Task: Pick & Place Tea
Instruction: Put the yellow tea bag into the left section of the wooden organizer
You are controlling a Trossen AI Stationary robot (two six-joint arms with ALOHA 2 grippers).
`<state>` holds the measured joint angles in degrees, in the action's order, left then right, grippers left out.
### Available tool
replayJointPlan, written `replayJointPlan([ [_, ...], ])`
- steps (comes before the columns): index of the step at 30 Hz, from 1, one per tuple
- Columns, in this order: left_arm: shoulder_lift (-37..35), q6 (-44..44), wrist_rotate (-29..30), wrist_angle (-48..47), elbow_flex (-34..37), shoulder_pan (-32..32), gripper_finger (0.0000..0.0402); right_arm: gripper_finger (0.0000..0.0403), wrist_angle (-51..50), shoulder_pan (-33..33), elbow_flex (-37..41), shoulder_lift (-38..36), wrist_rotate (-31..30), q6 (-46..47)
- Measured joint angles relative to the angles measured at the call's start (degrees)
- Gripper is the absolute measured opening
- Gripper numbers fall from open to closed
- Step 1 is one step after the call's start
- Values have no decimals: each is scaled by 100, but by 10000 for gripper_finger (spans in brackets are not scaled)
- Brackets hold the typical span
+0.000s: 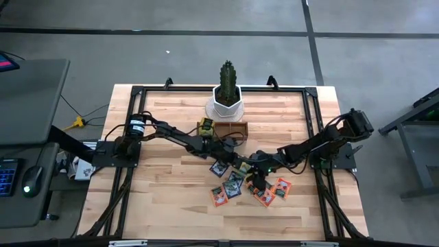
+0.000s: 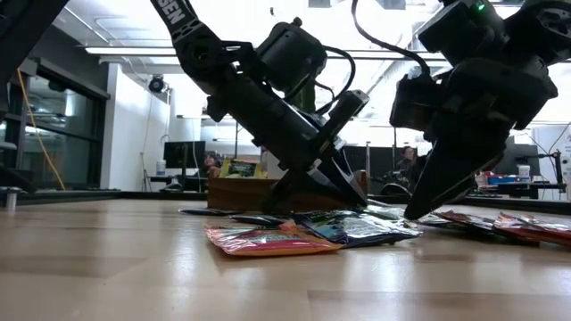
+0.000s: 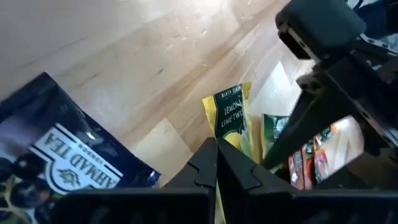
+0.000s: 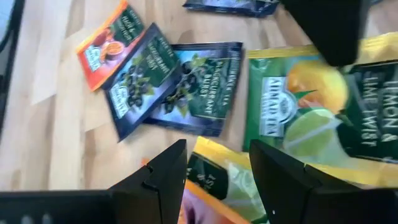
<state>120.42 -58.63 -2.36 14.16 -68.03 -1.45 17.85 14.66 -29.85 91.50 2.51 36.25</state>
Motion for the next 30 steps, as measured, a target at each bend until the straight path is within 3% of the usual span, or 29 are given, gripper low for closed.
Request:
replayJointPlan([
  [6, 2, 344, 171, 30, 6, 0, 0, 171, -124, 1, -7, -289, 113, 42],
  [15, -99, 860, 480, 115, 37, 39, 0, 171, -1018, -2, -9, -1328, 47, 121],
  [23, -747, 1960, 801, 5, 30, 92, 0, 171, -2062, 0, -8, -2019, -324, 184],
  [30, -1320, 2798, 1311, -263, -2, 130, 0, 171, -2178, 2, -4, -2076, -466, 128],
])
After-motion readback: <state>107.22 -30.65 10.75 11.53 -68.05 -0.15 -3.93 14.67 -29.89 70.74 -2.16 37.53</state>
